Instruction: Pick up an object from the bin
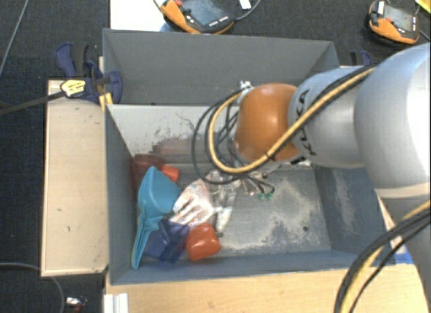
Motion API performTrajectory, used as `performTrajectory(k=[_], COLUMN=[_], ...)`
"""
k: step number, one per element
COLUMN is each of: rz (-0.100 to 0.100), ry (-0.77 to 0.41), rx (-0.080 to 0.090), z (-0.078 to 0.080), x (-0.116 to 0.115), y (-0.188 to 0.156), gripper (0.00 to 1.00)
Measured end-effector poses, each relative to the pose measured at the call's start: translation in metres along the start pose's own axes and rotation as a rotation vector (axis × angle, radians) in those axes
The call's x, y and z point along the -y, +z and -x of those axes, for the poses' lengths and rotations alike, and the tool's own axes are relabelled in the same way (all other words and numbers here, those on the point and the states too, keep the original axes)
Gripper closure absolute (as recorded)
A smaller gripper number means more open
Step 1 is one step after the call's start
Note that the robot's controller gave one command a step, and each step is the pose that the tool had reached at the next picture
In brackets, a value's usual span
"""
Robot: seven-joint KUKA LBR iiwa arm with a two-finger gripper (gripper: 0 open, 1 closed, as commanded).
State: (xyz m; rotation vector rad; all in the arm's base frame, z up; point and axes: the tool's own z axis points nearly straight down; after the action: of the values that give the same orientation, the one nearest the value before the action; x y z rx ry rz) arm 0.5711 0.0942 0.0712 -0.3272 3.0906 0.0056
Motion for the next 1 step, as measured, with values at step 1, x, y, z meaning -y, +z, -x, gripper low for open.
performTrajectory(k=[1], rz=[0.0], ry=[0.0], rx=[0.0], z=[0.0], x=[0.0], y=[0.0], gripper=[1.0])
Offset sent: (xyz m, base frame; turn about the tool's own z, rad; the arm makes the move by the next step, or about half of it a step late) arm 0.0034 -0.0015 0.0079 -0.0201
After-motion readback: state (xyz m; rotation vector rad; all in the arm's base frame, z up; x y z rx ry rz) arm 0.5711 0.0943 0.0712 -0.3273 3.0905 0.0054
